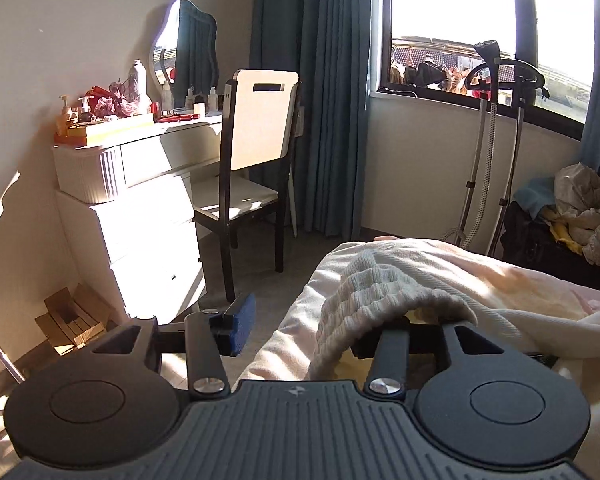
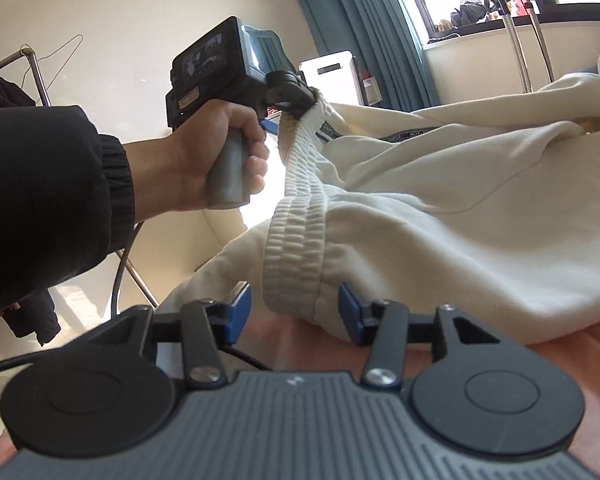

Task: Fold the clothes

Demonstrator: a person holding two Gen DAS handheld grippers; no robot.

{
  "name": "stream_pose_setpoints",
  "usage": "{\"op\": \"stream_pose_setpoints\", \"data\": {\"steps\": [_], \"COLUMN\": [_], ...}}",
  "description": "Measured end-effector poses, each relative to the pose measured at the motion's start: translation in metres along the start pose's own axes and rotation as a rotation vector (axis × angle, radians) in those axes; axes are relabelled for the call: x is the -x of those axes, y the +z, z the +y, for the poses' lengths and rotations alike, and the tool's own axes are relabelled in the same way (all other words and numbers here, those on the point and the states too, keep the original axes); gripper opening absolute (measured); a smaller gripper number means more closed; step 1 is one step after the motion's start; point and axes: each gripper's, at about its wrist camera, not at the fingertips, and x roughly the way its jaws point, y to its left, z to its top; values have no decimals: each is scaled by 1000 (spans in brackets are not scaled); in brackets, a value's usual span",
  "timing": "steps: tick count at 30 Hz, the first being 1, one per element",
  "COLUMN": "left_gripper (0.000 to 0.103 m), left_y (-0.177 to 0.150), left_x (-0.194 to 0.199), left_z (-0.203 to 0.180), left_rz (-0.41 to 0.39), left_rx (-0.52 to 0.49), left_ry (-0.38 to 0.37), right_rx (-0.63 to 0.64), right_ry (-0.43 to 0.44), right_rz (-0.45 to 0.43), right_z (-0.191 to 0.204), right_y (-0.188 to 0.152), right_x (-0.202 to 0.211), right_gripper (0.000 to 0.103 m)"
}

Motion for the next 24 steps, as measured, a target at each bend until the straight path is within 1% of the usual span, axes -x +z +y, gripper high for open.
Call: {"op": "stream_pose_setpoints", "data": {"steps": [3,6,8,9,10,11,15,17,19,24], "left_gripper": [59,64,69,69,71,75,81,82,82,83], "left_y": [-9,-23,-33,-38,-44,-50,-73,-85,-93,-112], "left_x": [38,80,104,117,128,136,171,189,203,231], "left_z": [0,-5,-11,-15,-18,-21,-20,-19,-19,-30], "left_rz": [-5,-11,-2,7,19,27,24,43,56,129], "left_rx": [-39,-62,-82,-98,-117,-133,-131,-95,-44,134], "left_ry": [10,14,16,17,20,26,32,20,-13,-131], "right_rx": [6,15,33,41,46,51,76,90,98,18], "right_ry": [-49,-105,-143,-162,-179,-197,-266,-304,-347,-438], "right_rz": [-26,-54,-73,-81,-85,-90,-103,-107,-120,-167], "right_z": [2,-4,-6,-9,-15,-21,-40,-51,-64,-103], "right_y": [3,8,7,7,8,9,8,7,4,-8], "right_x": [31,66,93,105,115,125,165,187,205,234], "right_gripper": [51,51,51,52,52,52,53,53,54,54]}}
